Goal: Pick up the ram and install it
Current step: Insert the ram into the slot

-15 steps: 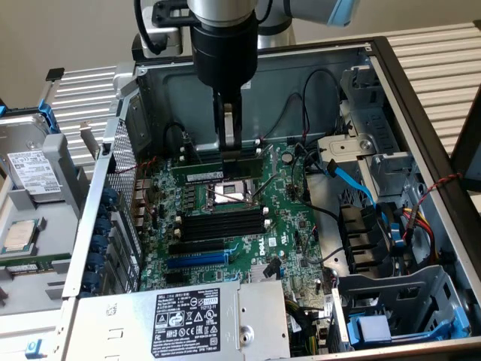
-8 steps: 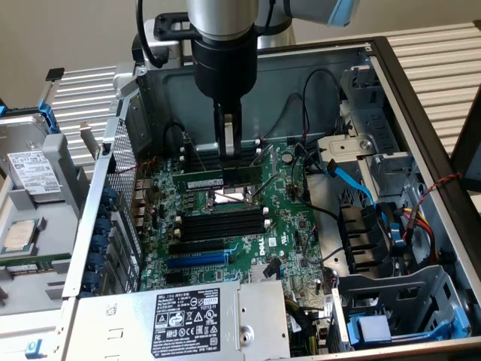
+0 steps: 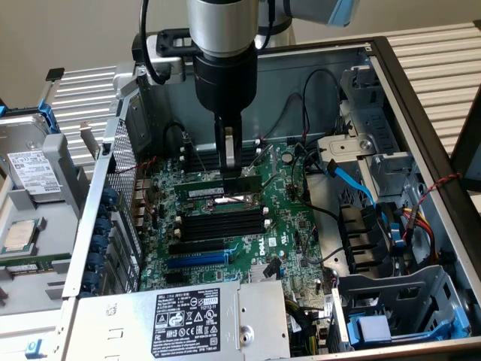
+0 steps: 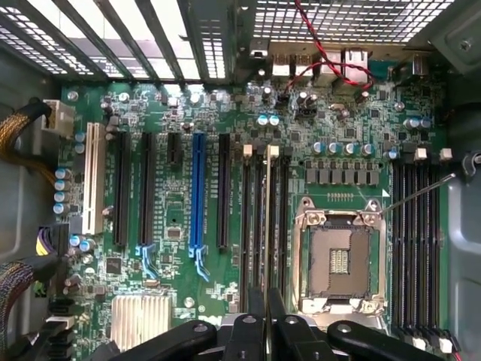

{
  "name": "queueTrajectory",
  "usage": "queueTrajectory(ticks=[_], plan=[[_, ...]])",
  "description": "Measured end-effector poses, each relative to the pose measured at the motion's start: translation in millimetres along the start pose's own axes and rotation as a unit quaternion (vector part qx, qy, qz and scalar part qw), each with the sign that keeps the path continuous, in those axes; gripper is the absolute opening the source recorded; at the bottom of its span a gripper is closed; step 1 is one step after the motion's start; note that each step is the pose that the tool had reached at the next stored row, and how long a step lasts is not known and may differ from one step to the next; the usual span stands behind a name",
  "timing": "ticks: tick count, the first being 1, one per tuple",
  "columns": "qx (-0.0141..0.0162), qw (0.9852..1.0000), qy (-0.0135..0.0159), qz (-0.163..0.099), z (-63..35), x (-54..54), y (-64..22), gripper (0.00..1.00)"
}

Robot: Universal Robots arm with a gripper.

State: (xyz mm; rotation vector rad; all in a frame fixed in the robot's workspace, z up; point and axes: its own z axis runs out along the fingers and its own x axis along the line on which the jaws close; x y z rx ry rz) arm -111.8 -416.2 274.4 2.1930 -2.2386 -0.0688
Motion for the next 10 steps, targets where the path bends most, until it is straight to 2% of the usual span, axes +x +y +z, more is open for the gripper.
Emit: queueTrajectory(ticks=[10], plan=[[0.0,1.0,0.0,-0.001,13.7,3.4,-0.4,0.13]])
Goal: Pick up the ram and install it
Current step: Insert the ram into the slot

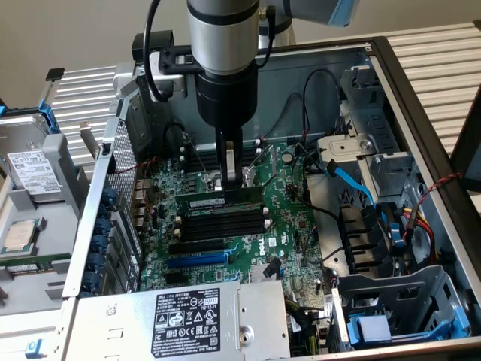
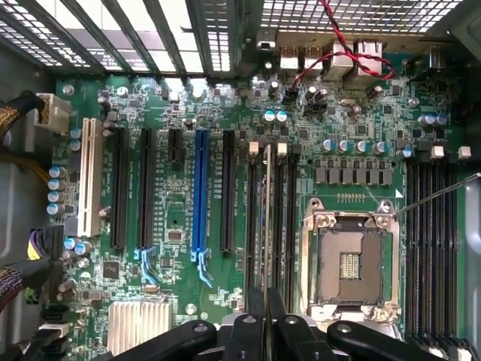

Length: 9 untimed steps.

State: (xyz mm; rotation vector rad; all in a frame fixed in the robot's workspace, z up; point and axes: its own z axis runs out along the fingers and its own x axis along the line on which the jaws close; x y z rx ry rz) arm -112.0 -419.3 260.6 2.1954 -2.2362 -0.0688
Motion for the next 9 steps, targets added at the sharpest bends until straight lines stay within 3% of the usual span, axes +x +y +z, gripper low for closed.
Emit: queueTrajectory(ticks=[9], plan=[[-0.0001,1.0,0.0001,0.0,8.2,1.7,-0.4,0.13]])
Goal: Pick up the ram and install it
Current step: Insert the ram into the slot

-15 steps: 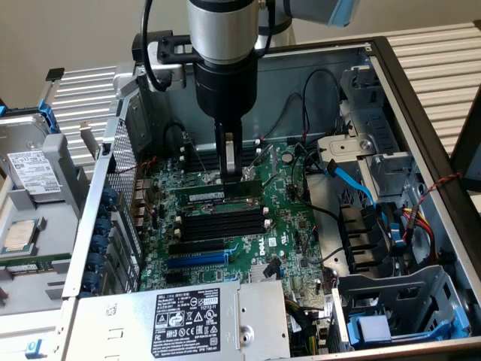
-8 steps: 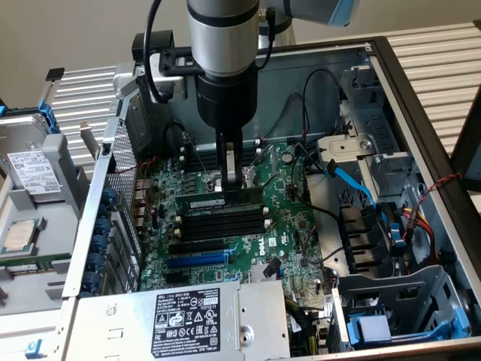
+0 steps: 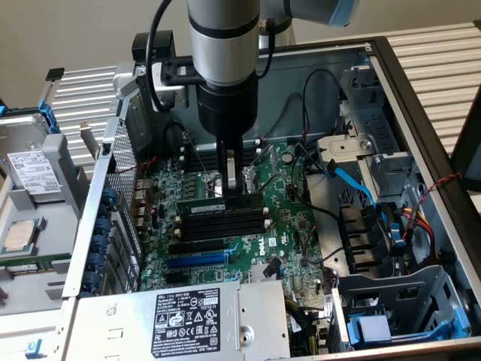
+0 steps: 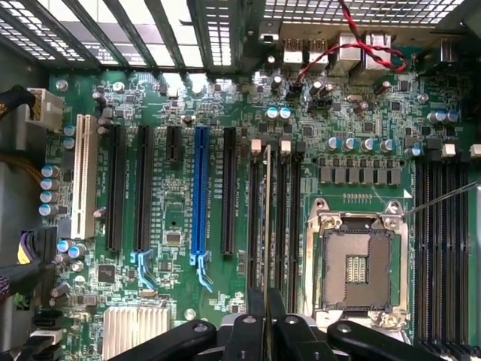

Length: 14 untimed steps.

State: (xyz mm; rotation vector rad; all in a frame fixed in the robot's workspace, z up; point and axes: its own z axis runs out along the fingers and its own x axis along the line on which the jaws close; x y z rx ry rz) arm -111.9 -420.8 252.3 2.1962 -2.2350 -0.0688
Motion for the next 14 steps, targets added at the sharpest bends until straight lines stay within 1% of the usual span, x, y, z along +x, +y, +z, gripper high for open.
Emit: queueTrajectory(ticks=[14], plan=[[0.0,1.0,0.0001,-0.001,6.0,1.8,-0.2,0.13]])
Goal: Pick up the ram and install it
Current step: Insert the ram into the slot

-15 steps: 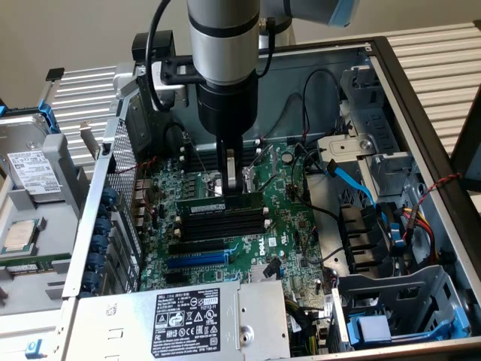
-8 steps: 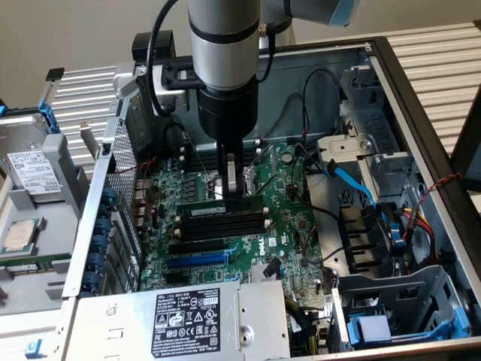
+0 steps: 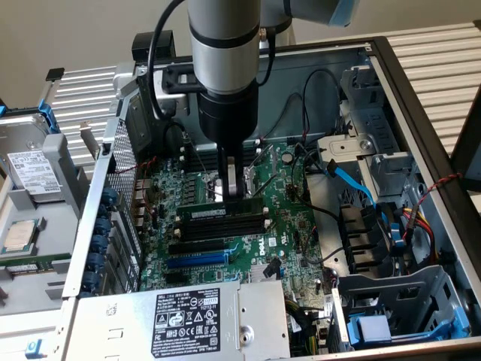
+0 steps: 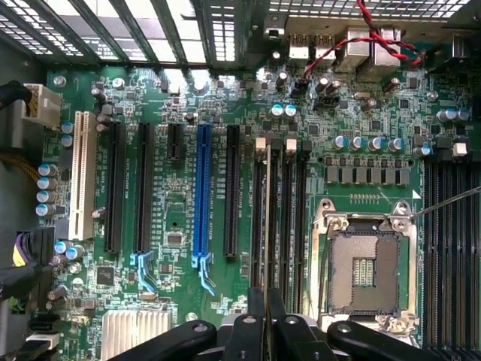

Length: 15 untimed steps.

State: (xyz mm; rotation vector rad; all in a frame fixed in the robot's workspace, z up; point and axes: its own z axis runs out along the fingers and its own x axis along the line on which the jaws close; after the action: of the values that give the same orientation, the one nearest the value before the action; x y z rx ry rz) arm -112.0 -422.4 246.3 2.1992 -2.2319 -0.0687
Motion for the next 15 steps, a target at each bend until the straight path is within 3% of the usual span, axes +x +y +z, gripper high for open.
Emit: queueTrajectory(ticks=[7,15], plan=[[0.0,1.0,0.0,-0.001,3.3,0.4,-0.2,0.13],[0.0001,1.0,0.0031,-0.003,4.1,-0.9,-0.1,0.13]])
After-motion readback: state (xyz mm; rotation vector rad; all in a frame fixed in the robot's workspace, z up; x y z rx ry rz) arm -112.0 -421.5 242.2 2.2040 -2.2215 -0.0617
